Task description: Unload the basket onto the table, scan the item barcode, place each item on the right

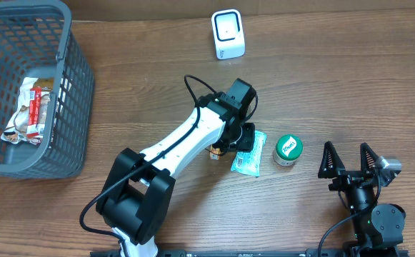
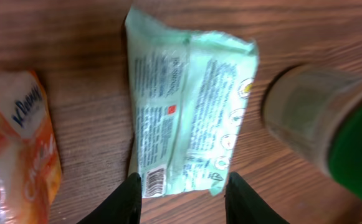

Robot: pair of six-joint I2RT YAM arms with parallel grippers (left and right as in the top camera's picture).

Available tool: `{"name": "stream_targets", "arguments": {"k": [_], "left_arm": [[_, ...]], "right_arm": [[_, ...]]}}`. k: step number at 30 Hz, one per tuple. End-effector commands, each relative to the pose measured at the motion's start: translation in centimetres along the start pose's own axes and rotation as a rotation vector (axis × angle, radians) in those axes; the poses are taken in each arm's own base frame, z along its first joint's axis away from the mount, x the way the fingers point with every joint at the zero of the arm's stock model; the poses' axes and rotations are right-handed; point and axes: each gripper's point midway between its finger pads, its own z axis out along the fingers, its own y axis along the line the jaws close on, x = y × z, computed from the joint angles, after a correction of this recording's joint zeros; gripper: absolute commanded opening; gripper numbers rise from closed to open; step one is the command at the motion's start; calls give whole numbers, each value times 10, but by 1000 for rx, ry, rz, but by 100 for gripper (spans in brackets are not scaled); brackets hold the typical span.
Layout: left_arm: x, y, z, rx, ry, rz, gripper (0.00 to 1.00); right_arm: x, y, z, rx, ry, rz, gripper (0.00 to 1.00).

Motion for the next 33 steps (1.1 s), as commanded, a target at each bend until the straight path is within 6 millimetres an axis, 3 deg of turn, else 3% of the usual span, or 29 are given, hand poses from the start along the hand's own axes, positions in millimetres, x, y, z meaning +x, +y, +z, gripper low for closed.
{"name": "stream_targets", "arguments": {"k": [1, 5, 7, 10, 13, 16, 22, 27, 30, 33], "left_arm": [[-28, -13, -35, 22, -102, 56, 36], [-42, -3, -59, -60, -153, 73, 43], [-43, 6, -65, -108, -154, 88, 58], [-38, 31, -68, -215, -136, 67, 71], [-29, 56, -70, -339, -104, 59, 70], [-23, 67, -72, -387, -82, 50, 69], [-19, 58, -68, -326, -54, 47, 75], [-22, 52, -71, -289, -64, 45, 68], [-32, 49, -87, -272, -107, 67, 66], [-47, 49, -118, -252, -174, 54, 67]], "right_arm": [[1, -1, 0, -3, -5, -3, 100], [1, -1, 0, -3, -5, -3, 100], [1, -1, 0, -3, -5, -3, 100], [1, -1, 0, -3, -5, -3, 100], [1, -1, 0, -3, -5, -3, 100], [1, -1, 0, -3, -5, -3, 100], [1, -1, 0, -3, -5, -3, 100], [1, -1, 0, -3, -5, -3, 100], [1, -1, 0, -3, -5, -3, 100], [1, -1, 0, -3, -5, -3, 100]]}}
